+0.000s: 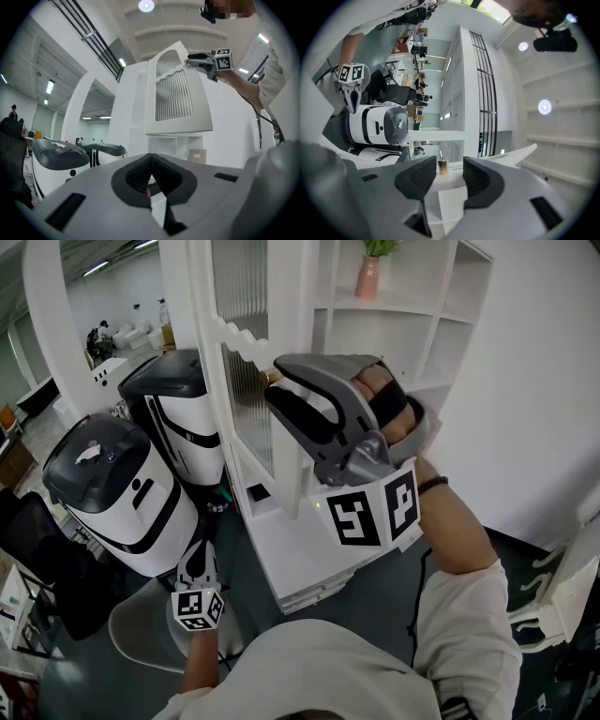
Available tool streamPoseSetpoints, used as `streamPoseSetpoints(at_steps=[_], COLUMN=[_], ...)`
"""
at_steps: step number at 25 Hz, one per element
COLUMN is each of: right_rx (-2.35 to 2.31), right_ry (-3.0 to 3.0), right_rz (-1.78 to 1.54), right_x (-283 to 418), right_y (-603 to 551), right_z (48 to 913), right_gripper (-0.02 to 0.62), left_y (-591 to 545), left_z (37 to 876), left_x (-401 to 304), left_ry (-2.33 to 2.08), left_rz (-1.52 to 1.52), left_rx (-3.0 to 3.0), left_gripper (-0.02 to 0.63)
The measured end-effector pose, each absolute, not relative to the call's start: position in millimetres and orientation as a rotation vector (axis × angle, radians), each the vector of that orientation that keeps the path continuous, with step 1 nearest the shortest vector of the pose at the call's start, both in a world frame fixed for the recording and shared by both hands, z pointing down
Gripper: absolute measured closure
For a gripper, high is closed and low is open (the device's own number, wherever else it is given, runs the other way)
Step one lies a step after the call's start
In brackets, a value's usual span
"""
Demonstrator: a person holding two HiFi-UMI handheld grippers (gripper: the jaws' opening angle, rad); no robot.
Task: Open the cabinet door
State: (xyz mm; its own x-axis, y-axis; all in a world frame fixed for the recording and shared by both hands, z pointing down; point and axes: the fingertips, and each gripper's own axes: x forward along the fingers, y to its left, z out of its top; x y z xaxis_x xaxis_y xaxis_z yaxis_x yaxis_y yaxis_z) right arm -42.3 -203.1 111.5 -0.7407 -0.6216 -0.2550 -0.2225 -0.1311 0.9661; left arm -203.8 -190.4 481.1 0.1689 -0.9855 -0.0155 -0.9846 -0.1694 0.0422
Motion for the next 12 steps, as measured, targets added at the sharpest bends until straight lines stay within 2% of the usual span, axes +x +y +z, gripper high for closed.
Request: streamPoseSetpoints(at_steps=[10, 12], right_rx=[0.912, 0.903], right_ry=[-1.955, -1.979], right_rz=[-1.973, -1.976], right_x=[-50.7, -53.8], right_y=[-187.7, -183.5], right_z=[109.5, 108.5], right_gripper=[0.411, 0.391], left_y=[-192.9, -193.4], left_z=[486.0, 487.4], left_x=[-208.1, -208.9], left_ry=[-2.006, -2.005], left_rz=[-0.057, -0.056], left_rx=[2.377, 2.377], left_gripper=[0.607, 0.607])
